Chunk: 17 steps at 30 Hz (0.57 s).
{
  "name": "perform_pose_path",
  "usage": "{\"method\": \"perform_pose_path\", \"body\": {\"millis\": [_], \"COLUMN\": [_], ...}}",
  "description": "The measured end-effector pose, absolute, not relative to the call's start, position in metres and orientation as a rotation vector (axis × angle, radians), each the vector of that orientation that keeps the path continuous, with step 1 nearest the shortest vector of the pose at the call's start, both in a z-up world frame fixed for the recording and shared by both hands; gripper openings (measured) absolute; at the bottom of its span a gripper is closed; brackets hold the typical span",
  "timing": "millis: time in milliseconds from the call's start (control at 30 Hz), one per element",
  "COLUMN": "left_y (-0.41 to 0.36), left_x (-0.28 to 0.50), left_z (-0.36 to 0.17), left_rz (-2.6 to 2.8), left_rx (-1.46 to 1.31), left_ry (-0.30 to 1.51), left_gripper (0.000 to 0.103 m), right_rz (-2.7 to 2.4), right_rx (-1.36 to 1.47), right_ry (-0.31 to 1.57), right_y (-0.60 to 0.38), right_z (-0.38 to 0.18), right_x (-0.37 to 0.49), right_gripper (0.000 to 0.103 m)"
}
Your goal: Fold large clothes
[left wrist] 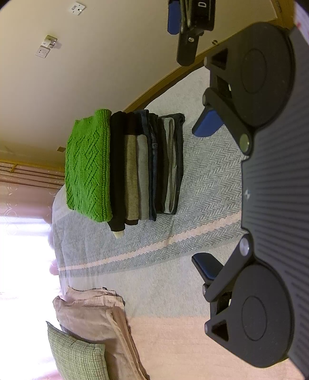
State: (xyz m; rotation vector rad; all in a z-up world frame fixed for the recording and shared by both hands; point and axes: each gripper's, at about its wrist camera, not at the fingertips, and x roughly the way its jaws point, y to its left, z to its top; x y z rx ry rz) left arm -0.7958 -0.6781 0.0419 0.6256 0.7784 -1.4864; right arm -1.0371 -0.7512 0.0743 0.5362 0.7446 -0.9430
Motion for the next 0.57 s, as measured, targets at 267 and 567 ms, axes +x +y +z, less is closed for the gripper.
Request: {"method": "perform_pose_path", "body": {"millis": [267, 567], "left_y": [-0.684, -0.686], "left_x": [-0.801, -0.811], "left_z": [0.042, 0.041], "left_rz": [-1.486, -1.494], "left_rx": [0.627, 0.613], "left_ry": [0.78, 0.776], "left_gripper": [0.102, 0.102], "right_rz": [-0.945, -0.941], "right_rx": [0.535, 0.539], "right_ry": [0.738, 0.738], "right_y": [-0.756, -0.761], "right_z": [0.074, 0.073], "right_x": [-1.043, -1.048], "right_gripper": [0.09, 0.09]}}
